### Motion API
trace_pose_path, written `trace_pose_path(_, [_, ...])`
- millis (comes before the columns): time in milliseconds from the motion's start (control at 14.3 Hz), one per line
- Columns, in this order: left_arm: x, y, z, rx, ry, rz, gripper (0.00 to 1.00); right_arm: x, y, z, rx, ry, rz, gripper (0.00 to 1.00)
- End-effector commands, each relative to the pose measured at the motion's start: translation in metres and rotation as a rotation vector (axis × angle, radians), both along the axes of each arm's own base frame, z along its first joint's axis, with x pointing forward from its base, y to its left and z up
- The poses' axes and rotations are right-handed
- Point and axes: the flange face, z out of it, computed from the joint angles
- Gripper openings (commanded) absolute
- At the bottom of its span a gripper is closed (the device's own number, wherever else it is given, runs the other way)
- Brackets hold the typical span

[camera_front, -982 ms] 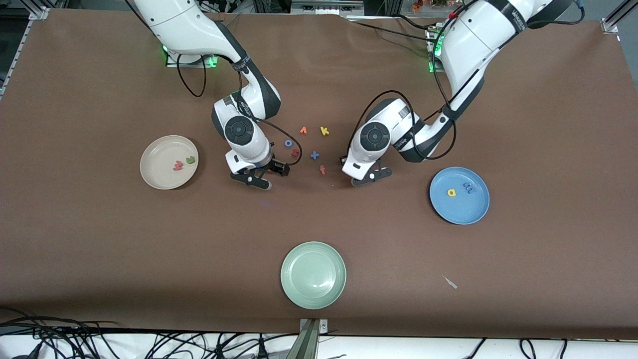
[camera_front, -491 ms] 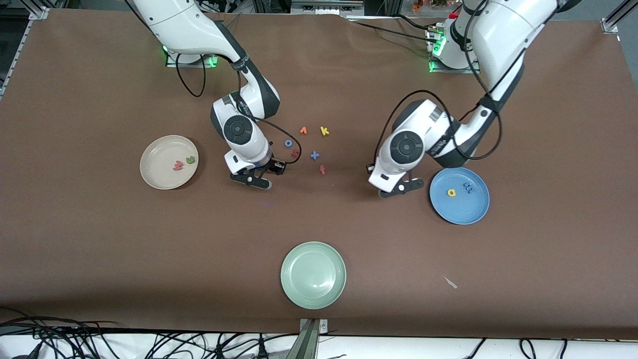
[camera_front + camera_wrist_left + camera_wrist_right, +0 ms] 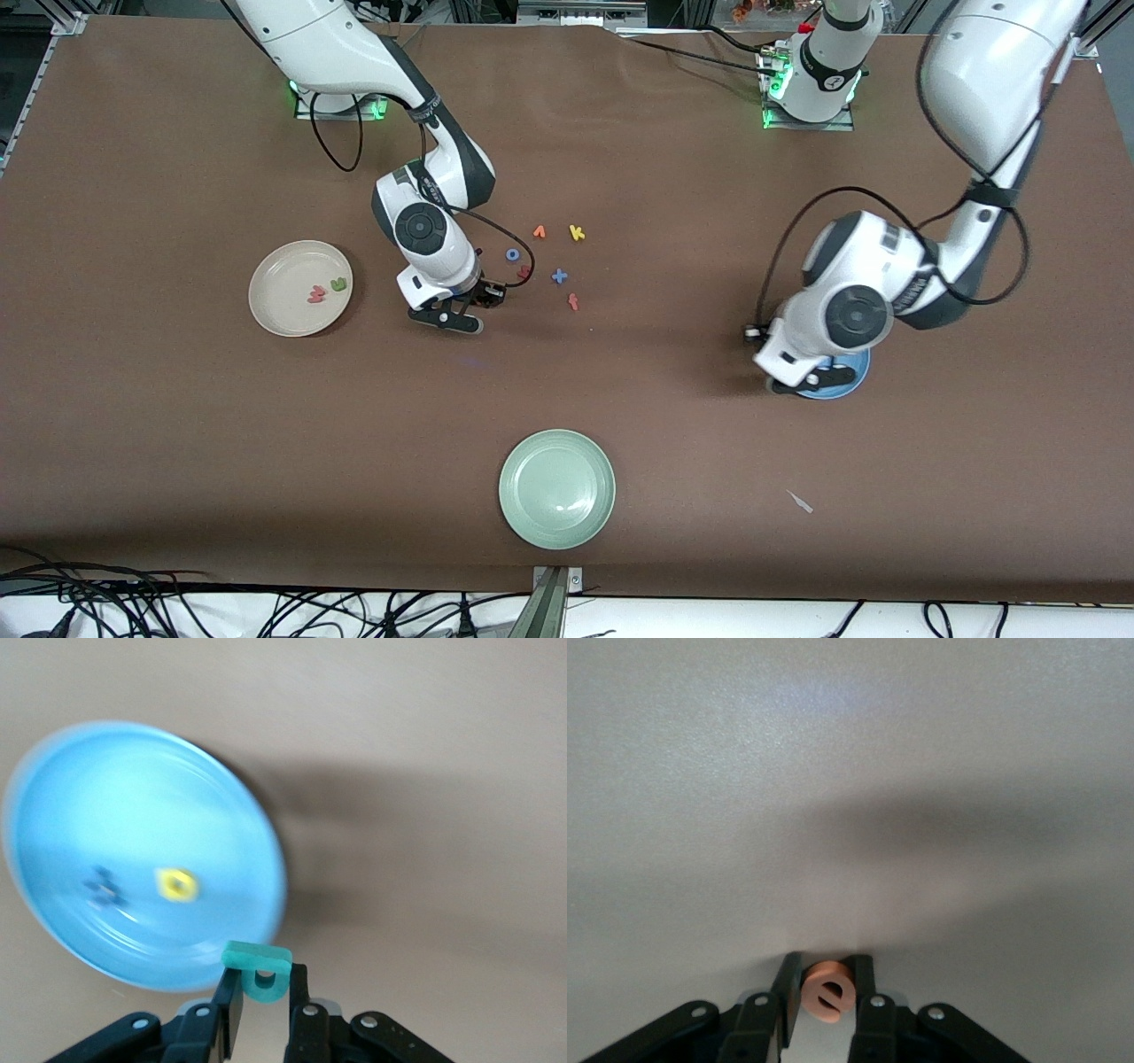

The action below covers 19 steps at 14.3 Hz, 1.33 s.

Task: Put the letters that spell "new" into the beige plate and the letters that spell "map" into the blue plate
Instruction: 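Drop the teal p on the blue plate while the right gripper drops the e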

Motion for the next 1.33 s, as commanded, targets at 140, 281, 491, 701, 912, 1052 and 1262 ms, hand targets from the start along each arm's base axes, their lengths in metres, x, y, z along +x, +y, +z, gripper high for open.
trace_pose_path(140, [0.013, 0.037, -0.041, 0.042, -0.027, -0.067, 0.12, 0.001, 0.003, 0.011, -0.003, -0.004, 0.039, 0.14])
trace_pose_path(281, [0.015, 0.048, -0.066, 0.026, -0.042, -0.057, 0.12, 0.021, -0.017, 0.038, -0.029, 0.019, 0.080, 0.13])
trace_pose_path(491, [0.014, 0.053, -0.081, 0.016, -0.037, -0.048, 0.24, 0.040, -0.073, 0.075, -0.074, 0.073, 0.195, 0.13])
trace_pose_path(701, [0.014, 0.055, -0.076, 0.023, -0.033, -0.043, 1.00, 0.043, -0.128, 0.089, -0.094, 0.128, 0.275, 0.13])
trace_pose_path(912, [0.018, 0.047, -0.033, 0.044, -0.051, -0.045, 1.00, 0.030, -0.203, 0.081, -0.088, 0.140, 0.367, 0.13])
trace_pose_path(1052, [0.018, 0.034, 0.008, 0.051, -0.097, -0.065, 1.00, 0.014, -0.234, 0.077, -0.071, 0.116, 0.417, 0.13])
trace_pose_path(1262, [0.013, 0.018, 0.080, 0.077, -0.159, -0.085, 1.00, -0.001, -0.272, 0.063, -0.065, 0.079, 0.497, 0.16])
